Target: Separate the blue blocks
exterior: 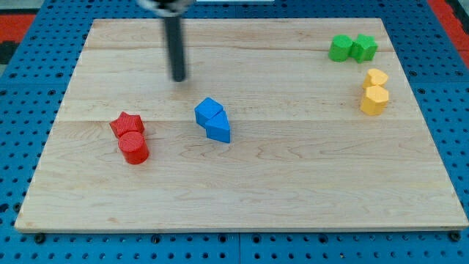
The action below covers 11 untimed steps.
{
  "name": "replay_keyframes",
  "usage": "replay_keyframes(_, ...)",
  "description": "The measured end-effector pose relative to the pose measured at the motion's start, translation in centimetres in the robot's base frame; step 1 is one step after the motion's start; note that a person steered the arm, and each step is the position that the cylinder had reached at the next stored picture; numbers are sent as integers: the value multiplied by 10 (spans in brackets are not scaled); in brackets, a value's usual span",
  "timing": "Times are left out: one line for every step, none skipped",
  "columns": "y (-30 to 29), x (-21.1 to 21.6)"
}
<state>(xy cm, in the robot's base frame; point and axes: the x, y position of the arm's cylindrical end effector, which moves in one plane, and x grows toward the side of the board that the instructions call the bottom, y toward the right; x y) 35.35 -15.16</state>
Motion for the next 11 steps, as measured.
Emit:
replay_keyframes(-58, 53)
replay_keyframes(-14, 110)
replay_keyframes(56, 113)
replay_keyframes(114, 90)
replay_keyframes(163, 84)
replay_keyframes(145, 84)
replay_keyframes(86, 84)
replay_keyframes(70, 105)
replay_keyframes(128, 124)
replay_keyframes(226, 123)
replay_keyframes(290, 116)
